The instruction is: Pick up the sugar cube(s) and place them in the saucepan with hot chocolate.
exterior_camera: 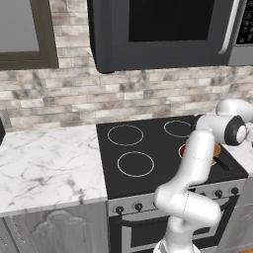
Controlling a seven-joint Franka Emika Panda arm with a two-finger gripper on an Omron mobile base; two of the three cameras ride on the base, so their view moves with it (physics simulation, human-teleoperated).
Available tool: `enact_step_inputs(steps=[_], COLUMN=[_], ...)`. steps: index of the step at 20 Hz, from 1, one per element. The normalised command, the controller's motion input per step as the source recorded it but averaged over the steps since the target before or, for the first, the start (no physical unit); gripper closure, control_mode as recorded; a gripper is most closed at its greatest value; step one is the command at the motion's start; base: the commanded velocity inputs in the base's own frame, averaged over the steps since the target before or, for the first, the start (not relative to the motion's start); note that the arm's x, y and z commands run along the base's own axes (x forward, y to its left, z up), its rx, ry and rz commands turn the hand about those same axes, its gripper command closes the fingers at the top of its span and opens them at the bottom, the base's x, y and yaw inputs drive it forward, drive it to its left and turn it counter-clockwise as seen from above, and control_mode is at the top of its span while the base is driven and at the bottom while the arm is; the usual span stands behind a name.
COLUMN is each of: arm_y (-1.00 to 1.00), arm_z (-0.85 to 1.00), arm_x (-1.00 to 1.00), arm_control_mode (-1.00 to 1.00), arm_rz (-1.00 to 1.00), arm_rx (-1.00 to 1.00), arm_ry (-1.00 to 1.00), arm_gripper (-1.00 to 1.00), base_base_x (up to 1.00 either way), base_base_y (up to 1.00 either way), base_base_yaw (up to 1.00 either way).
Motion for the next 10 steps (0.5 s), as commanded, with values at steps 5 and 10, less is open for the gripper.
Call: enact_step_inputs(steps=[5,10], arm_y=[0.0,0.0], arm_z=[-0.16,-0.12], arm_x=[0.23,0.15], arm_control_mode=[-1.0,-1.0], arm_rz=[0.13,0.09], arm_rx=[0.0,0.0], arm_ry=[0.0,0.0], arm_gripper=[-1.0,-1.0], base_base_x=[0.0,0.0], base_base_y=[0.0,0.0], base_base_yaw=[0.0,0.0])
